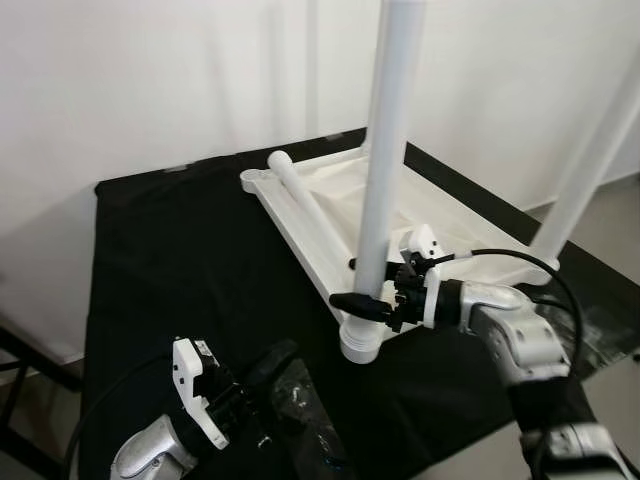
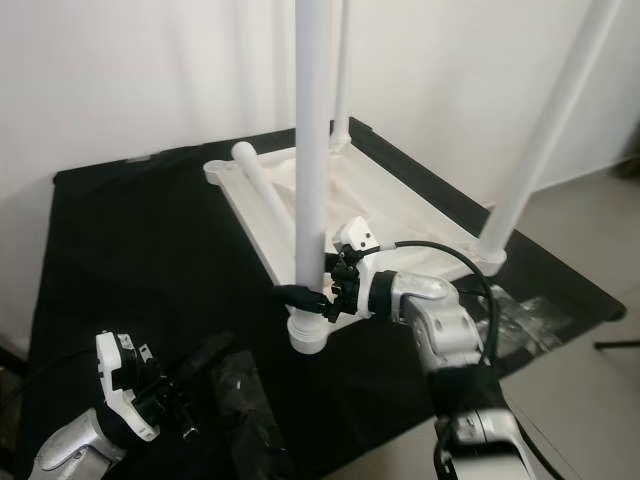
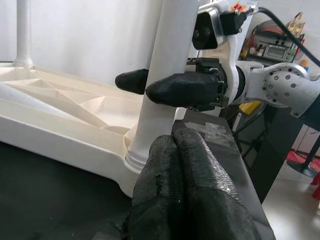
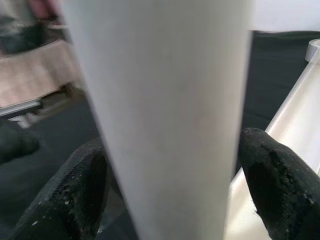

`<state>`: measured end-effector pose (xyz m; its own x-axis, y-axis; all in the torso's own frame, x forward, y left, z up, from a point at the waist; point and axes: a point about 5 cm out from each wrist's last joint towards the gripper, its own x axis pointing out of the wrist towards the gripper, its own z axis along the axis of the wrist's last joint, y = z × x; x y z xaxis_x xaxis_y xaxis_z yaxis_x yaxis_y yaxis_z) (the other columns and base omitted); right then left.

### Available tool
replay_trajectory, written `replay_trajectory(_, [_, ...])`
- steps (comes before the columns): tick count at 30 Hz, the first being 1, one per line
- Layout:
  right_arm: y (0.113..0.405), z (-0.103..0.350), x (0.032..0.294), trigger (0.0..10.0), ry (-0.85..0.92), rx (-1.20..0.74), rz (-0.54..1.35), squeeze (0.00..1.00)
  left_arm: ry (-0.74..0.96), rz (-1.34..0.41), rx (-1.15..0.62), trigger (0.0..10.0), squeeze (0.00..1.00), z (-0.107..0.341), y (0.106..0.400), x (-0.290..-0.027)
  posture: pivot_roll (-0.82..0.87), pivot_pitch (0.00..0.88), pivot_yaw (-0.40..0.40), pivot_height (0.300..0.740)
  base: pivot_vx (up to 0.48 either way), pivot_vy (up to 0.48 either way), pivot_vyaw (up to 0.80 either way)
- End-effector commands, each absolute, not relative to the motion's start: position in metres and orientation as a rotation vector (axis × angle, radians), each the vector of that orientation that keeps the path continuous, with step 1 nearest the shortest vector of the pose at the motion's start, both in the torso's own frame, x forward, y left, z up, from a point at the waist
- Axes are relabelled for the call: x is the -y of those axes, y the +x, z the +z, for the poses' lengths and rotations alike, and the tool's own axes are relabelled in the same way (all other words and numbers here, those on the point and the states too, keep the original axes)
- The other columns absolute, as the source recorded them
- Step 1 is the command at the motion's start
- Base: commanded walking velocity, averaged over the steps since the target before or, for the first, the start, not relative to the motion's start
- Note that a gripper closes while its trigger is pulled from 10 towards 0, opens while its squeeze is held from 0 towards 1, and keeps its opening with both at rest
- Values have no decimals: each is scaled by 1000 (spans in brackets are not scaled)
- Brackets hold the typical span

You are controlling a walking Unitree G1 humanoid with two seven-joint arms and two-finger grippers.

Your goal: Building children table

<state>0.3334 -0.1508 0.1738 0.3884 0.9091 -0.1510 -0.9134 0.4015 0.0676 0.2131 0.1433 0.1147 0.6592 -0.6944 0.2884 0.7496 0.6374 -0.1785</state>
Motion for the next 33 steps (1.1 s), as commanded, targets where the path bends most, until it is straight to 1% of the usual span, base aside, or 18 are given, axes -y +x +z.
replay_trajectory(1, [341,176,151,9882,-28,-167,1169,0,-285,-815,191,10000,0,112,212,-145,-5,0,-25,740,0,0,0])
replay_trajectory(4, [344,176,152,9882,-23,-175,1165,0,-284,-814,191,10000,0,112,212,-145,-4,0,-25,740,0,0,0])
replay_trajectory(5, [346,176,153,0,-14,-173,1167,0,-282,-814,191,10000,0,112,212,-144,-1,0,-26,740,0,0,0])
replay_trajectory(10, [349,175,159,0,-20,-181,1197,0,-280,-813,191,10000,0,112,211,-144,-7,0,-26,740,0,0,0])
replay_trajectory(16, [345,168,164,0,-42,-202,1180,0,-282,-814,191,10000,0,112,210,-144,-11,0,-29,740,0,0,0])
replay_trajectory(18, [340,158,164,0,-61,-217,1135,0,-283,-813,192,10000,0,112,210,-144,-18,0,-27,740,0,0,0])
replay_trajectory(19, [331,144,158,0,-60,-249,1059,0,-285,-813,193,10000,0,112,209,-144,-30,0,-29,740,0,0,0])
replay_trajectory(20, [331,144,158,0,-60,-249,1059,0,-285,-813,193,10000,0,112,209,-144,-30,0,-29,740,0,0,0])
replay_trajectory(21, [316,124,139,0,-13,-271,891,0,-287,-813,194,10000,0,113,209,-146,-39,0,-21,740,0,0,0])
replay_trajectory(22, [316,124,139,0,-13,-271,891,0,-287,-813,194,10000,0,113,209,-146,-39,0,-21,740,0,0,0])
replay_trajectory(23, [301,109,120,0,96,-292,680,0,-288,-812,194,10000,0,113,209,-147,-57,0,-13,740,0,0,0])
replay_trajectory(24, [301,109,120,0,96,-292,680,0,-288,-812,194,10000,0,113,209,-147,-57,0,-13,740,0,0,0])
replay_trajectory(25, [290,112,109,0,15,-255,605,0,-289,-813,193,10000,0,113,210,-149,-80,0,-4,740,0,0,0])
replay_trajectory(26, [289,113,109,0,21,-250,535,0,-298,-813,194,10000,0,113,211,-149,-105,0,10,740,0,0,0])
replay_trajectory(28, [291,114,111,0,17,-247,517,0,-304,-813,195,10000,0,113,211,-149,-105,0,10,740,0,0,0])
replay_trajectory(29, [293,111,112,0,6,-260,535,0,-305,-824,192,10000,0,113,212,-148,-77,0,-10,740,0,0,0])
replay_trajectory(32, [294,108,111,0,4,-270,548,0,-304,-831,189,10000,0,113,213,-147,-78,0,-10,740,0,0,0])
replay_trajectory(33, [292,105,106,0,-23,-280,592,0,-306,-825,192,10000,0,113,213,-147,-85,0,-6,740,0,0,0])
